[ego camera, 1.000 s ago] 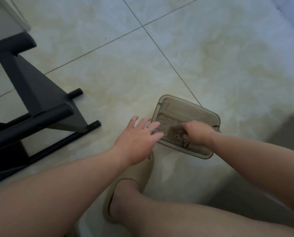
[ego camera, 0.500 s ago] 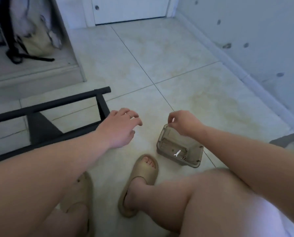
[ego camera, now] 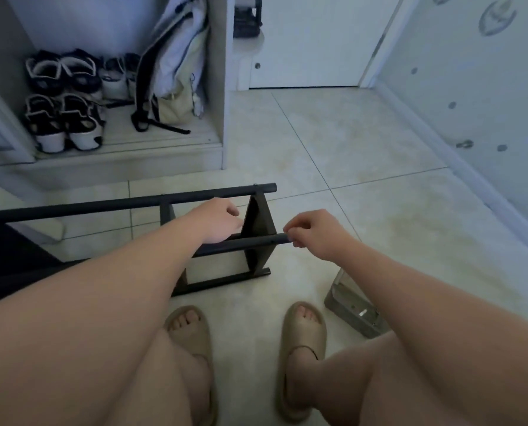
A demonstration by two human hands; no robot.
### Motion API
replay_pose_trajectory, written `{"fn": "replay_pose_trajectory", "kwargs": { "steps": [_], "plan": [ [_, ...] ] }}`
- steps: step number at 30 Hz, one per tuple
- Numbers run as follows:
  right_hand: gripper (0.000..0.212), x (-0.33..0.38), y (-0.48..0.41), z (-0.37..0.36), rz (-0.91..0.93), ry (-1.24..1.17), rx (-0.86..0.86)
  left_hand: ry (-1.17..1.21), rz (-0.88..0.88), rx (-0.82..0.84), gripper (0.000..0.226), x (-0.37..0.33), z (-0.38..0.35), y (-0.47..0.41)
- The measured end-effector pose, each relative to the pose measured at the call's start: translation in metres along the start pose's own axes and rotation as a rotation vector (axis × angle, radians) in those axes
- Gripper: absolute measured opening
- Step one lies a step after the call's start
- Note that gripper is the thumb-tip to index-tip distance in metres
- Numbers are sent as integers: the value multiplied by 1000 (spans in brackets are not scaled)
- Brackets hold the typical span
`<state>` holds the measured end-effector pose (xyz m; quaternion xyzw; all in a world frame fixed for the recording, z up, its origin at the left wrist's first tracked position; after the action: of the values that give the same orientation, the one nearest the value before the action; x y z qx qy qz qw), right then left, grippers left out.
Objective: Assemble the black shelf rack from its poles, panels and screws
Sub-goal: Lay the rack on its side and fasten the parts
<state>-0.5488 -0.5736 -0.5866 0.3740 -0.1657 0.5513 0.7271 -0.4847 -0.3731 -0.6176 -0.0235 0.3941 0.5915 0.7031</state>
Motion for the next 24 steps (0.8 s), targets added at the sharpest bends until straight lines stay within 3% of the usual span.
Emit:
{"fn": "replay_pose_trajectory", "kwargs": {
  "steps": [3, 14, 18, 22, 24],
  "plan": [
    [19, -12, -15, -6, -30, 22, 17, -19, 0, 48, 11, 8, -9, -19],
    [8, -43, -49, -29, -103, -119, 188, -114, 130, 208, 41, 3, -59, -74],
    [11, -45, -58, -35, -106, -115, 198, -14, 216, 269, 48, 13, -75, -85],
    [13, -47, -62, -39, -97, -102, 207, 144, 255, 460, 52, 19, -105, -85],
    [13, -46, -63, -39, -90, -86, 207, 188, 239, 460, 50, 17, -109, -87]
  ]
}}
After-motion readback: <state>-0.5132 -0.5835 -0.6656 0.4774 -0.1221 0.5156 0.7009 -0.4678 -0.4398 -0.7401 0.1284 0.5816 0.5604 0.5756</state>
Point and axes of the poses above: each hand's wrist, its own y-axis away from the middle knuckle, its own z-axis out of the back of the hand, x = y × z, the point moved 10 cm from there along -y, towards the middle knuckle, and after that the axes turned 2 degrees about -y, right-handed, at the moved point
